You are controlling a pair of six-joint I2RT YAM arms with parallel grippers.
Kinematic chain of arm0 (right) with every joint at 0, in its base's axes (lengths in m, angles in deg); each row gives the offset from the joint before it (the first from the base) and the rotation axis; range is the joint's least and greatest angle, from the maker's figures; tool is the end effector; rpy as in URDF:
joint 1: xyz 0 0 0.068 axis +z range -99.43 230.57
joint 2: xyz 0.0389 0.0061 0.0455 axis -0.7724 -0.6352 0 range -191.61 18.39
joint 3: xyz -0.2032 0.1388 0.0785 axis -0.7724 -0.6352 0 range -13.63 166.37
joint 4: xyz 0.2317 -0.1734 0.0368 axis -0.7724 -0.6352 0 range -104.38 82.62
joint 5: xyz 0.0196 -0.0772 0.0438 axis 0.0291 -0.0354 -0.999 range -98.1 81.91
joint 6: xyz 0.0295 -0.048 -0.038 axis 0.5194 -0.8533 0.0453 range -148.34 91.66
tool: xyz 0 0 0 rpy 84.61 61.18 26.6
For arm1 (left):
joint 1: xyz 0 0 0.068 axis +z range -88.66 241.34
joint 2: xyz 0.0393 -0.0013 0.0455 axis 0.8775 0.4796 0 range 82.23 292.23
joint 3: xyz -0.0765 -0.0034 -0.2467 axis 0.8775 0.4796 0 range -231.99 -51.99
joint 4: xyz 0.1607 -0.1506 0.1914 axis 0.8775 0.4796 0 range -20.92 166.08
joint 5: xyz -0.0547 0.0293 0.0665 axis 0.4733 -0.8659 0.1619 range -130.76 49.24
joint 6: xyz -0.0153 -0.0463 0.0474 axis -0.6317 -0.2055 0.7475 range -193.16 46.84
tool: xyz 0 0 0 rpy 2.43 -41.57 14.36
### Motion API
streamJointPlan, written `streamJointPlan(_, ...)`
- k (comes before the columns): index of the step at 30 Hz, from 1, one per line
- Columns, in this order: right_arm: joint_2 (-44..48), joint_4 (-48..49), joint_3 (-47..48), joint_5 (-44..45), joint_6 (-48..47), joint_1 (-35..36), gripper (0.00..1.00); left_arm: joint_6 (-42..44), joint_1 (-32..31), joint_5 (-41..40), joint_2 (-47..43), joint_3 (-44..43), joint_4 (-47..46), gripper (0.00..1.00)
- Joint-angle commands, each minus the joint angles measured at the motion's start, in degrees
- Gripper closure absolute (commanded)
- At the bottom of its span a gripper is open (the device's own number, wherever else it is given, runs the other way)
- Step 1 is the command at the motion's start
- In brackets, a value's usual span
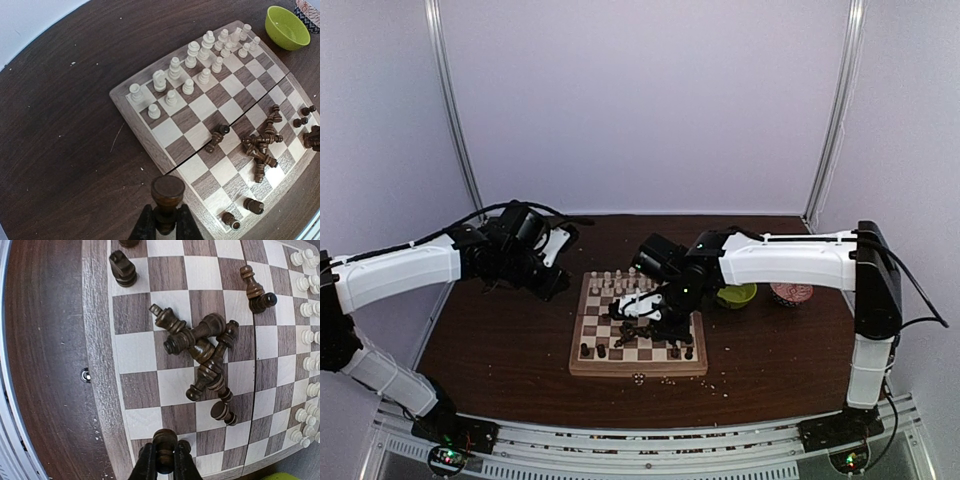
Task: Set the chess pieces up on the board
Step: Place the pawn at b7.
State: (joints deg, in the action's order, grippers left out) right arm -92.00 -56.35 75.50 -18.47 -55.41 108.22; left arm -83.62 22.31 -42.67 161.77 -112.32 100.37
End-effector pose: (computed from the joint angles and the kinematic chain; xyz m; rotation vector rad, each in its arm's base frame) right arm 0.2216 0.3684 0.1822 -1.9414 2.0626 0.3781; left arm 0.2637 -0.2115 0.2246 0.5978 2.4084 -0.3353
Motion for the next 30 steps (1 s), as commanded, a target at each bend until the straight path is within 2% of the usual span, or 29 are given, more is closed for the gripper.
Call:
streamJointPlan(1,-1.93,-2.08,2.82,4.23,-0.97,0.39,0.92,-0.66,0.44,-0.54,-1.15,0.67,-2.65,0.94)
streamJointPlan(25,-6.39,-1.73,3.36,4.43,-0.62,0.52,0.89,-0.71,0.44,0.09,-0.02,1.13,-3.32,0.94)
streamJointPlan(30,-6.95,-1.39,3.18,4.39,-0.44,0.47,0.84,-0.66,0.44,0.68,0.15,1.14,-3.56,0.94)
